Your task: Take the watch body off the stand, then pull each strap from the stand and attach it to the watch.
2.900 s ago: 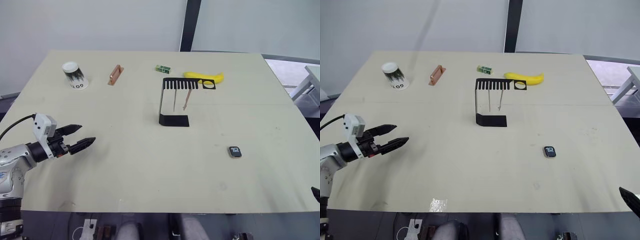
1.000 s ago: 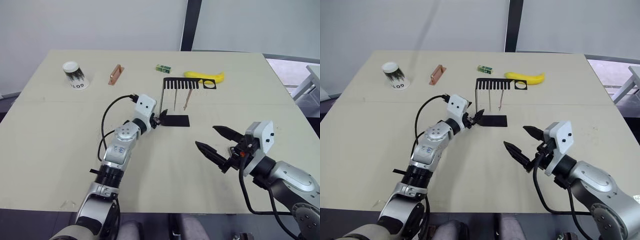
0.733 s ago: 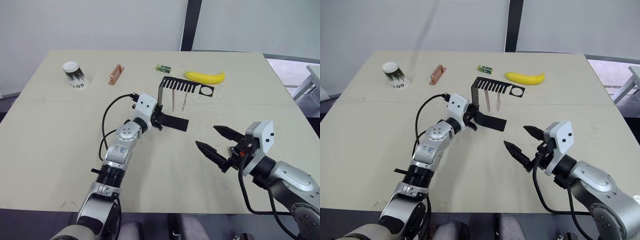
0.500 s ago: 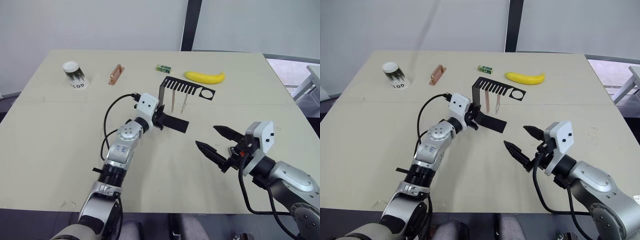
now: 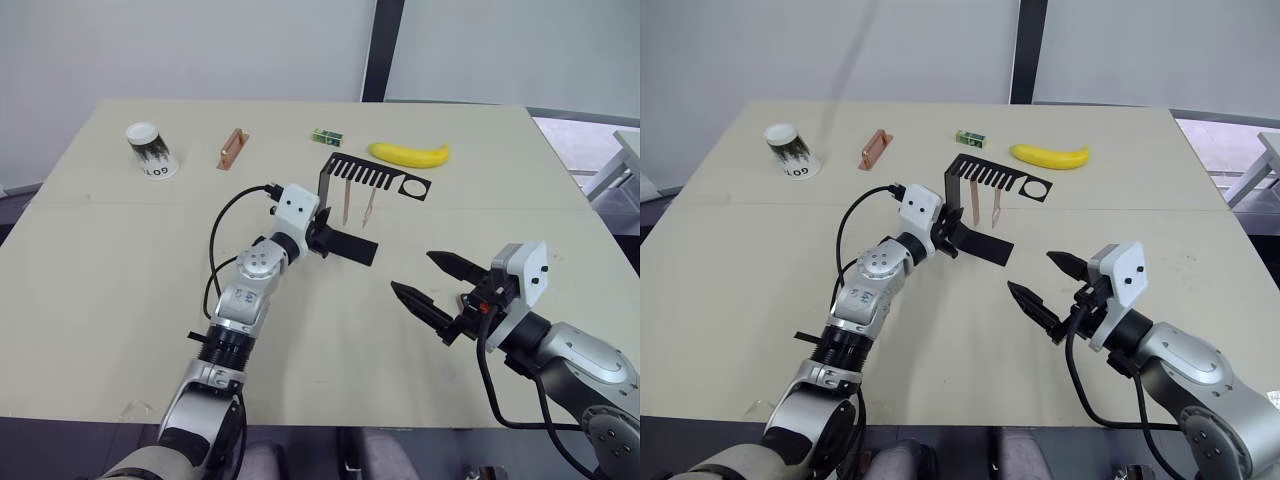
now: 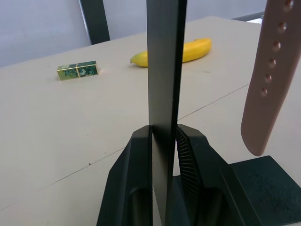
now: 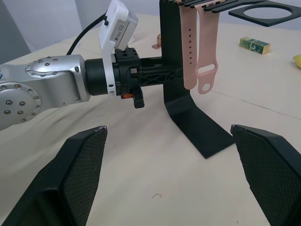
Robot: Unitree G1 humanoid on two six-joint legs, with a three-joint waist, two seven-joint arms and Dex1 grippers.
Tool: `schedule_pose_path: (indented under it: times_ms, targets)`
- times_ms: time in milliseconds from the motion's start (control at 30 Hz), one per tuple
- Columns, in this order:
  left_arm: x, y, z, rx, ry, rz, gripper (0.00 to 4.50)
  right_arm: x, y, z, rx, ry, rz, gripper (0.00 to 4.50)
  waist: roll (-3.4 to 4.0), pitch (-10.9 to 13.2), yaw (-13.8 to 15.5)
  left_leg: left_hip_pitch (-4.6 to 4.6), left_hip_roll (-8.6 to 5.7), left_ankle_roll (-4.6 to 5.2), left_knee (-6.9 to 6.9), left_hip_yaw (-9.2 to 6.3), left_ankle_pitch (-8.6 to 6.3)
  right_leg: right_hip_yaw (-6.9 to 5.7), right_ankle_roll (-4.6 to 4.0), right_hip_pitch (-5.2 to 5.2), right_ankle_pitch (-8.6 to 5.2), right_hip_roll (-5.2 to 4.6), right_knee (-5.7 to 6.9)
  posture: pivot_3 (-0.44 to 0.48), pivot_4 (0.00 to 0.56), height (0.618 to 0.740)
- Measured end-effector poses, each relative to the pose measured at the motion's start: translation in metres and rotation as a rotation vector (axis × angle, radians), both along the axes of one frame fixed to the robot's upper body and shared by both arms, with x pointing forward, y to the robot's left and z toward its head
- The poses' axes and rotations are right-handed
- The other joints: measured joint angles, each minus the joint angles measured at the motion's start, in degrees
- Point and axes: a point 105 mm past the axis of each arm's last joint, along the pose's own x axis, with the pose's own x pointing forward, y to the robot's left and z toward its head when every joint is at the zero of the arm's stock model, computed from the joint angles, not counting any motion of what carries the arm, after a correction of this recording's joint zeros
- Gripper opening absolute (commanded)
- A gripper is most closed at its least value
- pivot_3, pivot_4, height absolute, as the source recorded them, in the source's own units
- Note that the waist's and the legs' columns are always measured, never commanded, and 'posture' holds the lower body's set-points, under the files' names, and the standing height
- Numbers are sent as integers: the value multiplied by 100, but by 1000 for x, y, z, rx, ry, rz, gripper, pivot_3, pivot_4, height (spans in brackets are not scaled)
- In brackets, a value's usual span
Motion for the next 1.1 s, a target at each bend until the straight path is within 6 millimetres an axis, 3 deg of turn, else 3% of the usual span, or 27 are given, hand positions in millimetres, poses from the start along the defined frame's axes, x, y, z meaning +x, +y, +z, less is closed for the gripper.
schedule_pose_path:
  times_ms: [100,600,1100]
  targets:
    - [0,0,0,-4,0,4,42,0,0,0,-1,0,-1,4500,0,0,1,0,0,0,-1,0,0,0,0,0,0,0,-1,0,150,740]
    - [-2,-5,-2,-18,-3,19,42,4,1,3,-19,-21,-24,4500,-2,1,-2,-1,0,0,-3,-1,0,-1,0,-1,0,0,-3,0,150,740]
    - [-6,-13,1,-56,-11,85,42,50,37,16,32,-49,-357,4500,0,-1,-4,-79,-1,2,17,3,11,-1,0,-88,1,-6,21,0,150,740]
